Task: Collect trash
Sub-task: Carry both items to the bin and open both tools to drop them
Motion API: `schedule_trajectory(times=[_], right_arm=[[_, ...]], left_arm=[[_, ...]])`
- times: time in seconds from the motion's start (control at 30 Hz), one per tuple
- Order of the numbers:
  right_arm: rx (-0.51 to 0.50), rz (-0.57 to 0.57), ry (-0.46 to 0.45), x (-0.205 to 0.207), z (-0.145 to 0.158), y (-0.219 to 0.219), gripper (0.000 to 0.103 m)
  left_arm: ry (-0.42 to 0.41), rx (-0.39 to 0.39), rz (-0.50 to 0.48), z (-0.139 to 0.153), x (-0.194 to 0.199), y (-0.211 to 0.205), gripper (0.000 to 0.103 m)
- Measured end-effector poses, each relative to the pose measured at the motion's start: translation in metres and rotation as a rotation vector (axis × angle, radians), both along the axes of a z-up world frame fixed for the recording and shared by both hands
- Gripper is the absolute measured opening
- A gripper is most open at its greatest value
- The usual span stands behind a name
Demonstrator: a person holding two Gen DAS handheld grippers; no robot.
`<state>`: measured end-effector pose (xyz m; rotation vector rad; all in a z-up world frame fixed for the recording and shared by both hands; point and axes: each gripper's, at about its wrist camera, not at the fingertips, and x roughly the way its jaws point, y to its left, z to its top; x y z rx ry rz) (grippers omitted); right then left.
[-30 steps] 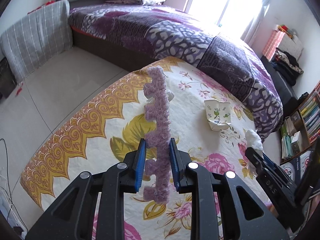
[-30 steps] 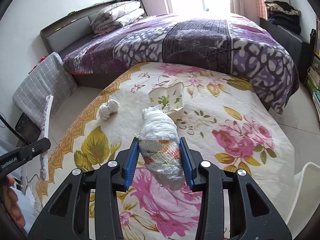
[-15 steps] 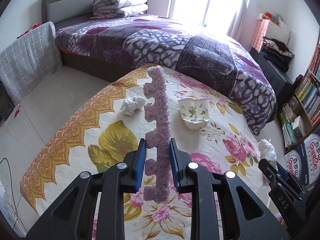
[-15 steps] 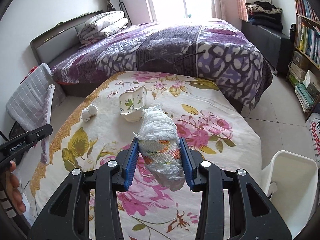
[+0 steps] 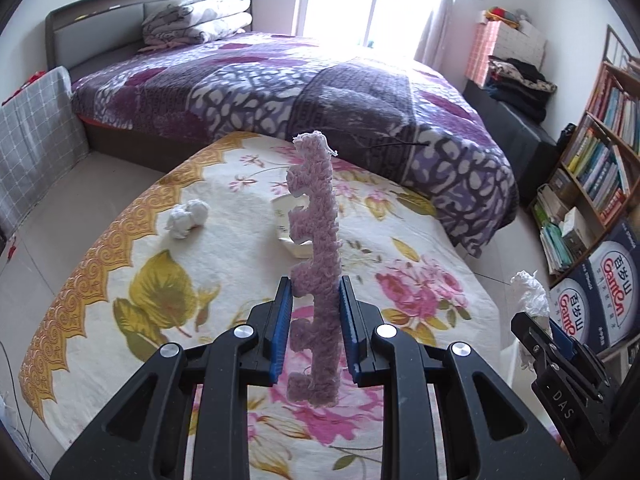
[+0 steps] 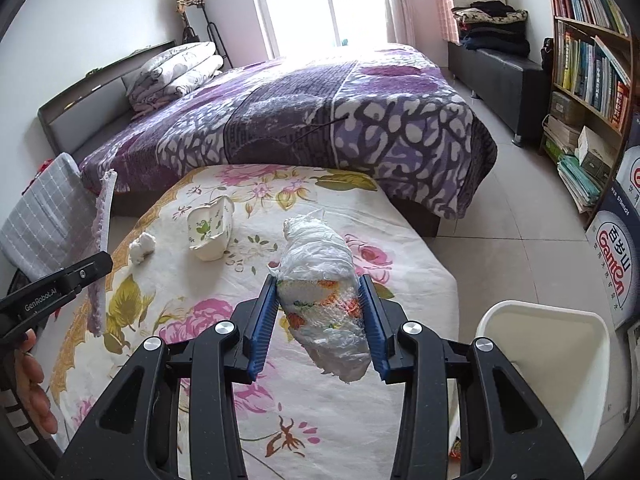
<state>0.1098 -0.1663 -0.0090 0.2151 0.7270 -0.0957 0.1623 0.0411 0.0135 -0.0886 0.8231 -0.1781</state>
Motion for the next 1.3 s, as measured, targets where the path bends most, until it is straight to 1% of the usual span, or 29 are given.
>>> schedule_trajectory(times=[0.2, 0.43, 0.53, 0.73, 0.77, 0.8, 0.83, 0.87, 0.9, 0.93, 1.03, 1.1, 1.3], right_arm=[[-0.005, -0.074, -0.003, -0.013, 0.006, -0.034, 0.039], [-0.014, -0.184, 0.019, -0.034, 0.009, -0.083, 0.039], [-0.017, -0.230, 0.045, -0.042, 0.004, -0.102, 0.039], [-0.048, -0.308, 0.148, -0.057, -0.014, -0.135, 0.041], [-0.055, -0.321, 0.158, -0.060, -0.016, -0.138, 0.043], [-0.063, -0.334, 0.164, -0.063, -0.017, -0.142, 0.046], [-0.073, -0.348, 0.170, -0.066, -0.018, -0.147, 0.053], [-0.081, -0.358, 0.174, -0.068, -0.019, -0.149, 0.058], [-0.093, -0.376, 0.175, -0.073, -0.019, -0.153, 0.066], [-0.101, -0.397, 0.173, -0.077, -0.018, -0.157, 0.072], [-0.110, -0.440, 0.166, -0.087, -0.019, -0.171, 0.078], [-0.098, -0.469, 0.162, -0.094, -0.018, -0.182, 0.080], [-0.056, -0.539, 0.147, -0.111, -0.014, -0.210, 0.083]], left_arm=[[-0.001, -0.005, -0.082, -0.001, -0.003, -0.043, 0.024], [0.000, 0.021, -0.195, -0.009, -0.015, -0.093, 0.024], [0.002, 0.032, -0.240, -0.013, -0.022, -0.111, 0.024], [0.012, 0.046, -0.332, -0.021, -0.035, -0.148, 0.024], [0.015, 0.044, -0.348, -0.022, -0.037, -0.152, 0.024], [0.018, 0.044, -0.367, -0.022, -0.041, -0.159, 0.024], [0.018, 0.044, -0.384, -0.023, -0.044, -0.165, 0.024], [0.017, 0.046, -0.403, -0.024, -0.047, -0.171, 0.024], [0.018, 0.046, -0.422, -0.025, -0.051, -0.178, 0.024], [0.021, 0.044, -0.440, -0.026, -0.054, -0.184, 0.024], [0.033, 0.040, -0.498, -0.029, -0.063, -0.203, 0.024], [0.042, 0.042, -0.530, -0.032, -0.068, -0.213, 0.024], [0.073, 0.045, -0.619, -0.043, -0.085, -0.243, 0.024]])
